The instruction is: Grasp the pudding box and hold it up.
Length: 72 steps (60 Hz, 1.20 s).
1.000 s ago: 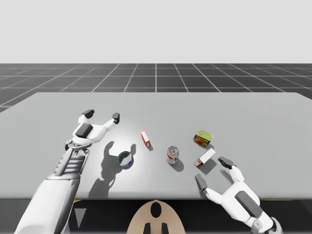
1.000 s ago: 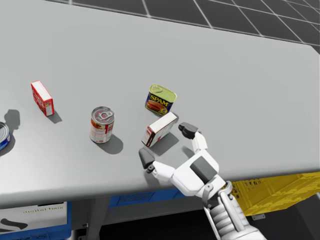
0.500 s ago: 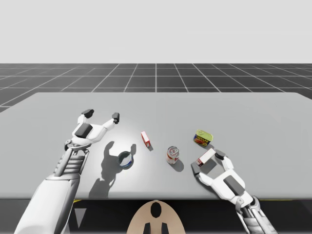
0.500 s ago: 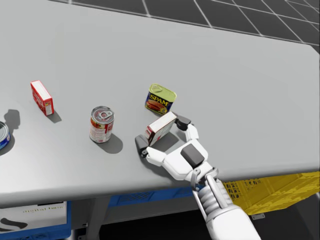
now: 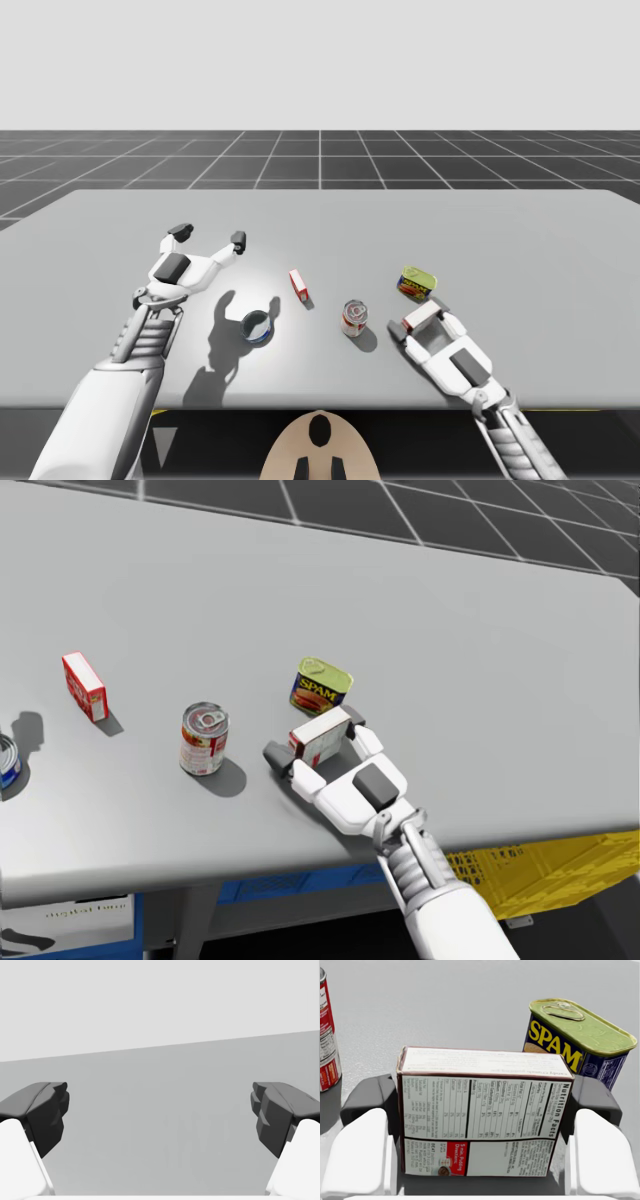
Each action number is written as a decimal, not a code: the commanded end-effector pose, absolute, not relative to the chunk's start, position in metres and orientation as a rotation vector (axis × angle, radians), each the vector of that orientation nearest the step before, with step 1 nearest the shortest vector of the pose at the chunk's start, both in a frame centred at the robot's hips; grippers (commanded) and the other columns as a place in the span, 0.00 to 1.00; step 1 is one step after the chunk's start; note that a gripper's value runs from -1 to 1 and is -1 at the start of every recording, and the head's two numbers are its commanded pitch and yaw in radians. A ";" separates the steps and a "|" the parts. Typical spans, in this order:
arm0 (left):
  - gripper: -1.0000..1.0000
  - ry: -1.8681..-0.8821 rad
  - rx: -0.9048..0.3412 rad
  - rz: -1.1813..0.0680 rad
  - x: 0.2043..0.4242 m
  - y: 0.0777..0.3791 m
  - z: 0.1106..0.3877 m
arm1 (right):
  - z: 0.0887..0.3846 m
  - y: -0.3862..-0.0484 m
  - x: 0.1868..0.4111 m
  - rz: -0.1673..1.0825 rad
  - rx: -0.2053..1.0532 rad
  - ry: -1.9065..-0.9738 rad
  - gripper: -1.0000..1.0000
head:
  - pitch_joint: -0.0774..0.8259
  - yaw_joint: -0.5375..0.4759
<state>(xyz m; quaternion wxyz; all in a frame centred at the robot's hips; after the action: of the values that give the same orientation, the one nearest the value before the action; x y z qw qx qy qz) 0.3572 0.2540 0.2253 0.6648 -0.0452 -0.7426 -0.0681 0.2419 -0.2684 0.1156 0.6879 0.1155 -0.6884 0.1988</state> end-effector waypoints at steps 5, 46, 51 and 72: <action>0.00 -1.677 -0.101 -0.157 0.357 0.253 0.225 | 0.109 -0.269 0.239 0.447 0.258 -1.540 1.00 | 0.80 0.17; 0.00 -1.685 -0.097 -0.154 0.356 0.252 0.226 | 0.135 -0.265 0.228 0.467 0.254 -1.605 1.00 | 0.49 0.17; 0.00 -1.686 -0.098 -0.153 0.355 0.252 0.226 | 0.156 -0.264 0.227 0.464 0.239 -1.641 1.00 | 0.49 0.16; 0.00 -1.691 -0.100 -0.150 0.355 0.252 0.228 | 0.254 -0.261 0.214 0.421 0.143 -1.891 1.00 | 0.48 0.16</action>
<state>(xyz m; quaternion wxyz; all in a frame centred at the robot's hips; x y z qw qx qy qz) 0.3552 0.2521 0.2273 0.6604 -0.0439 -0.7466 -0.0665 0.2165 -0.2624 0.2052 0.6178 0.0799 -0.7594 0.1880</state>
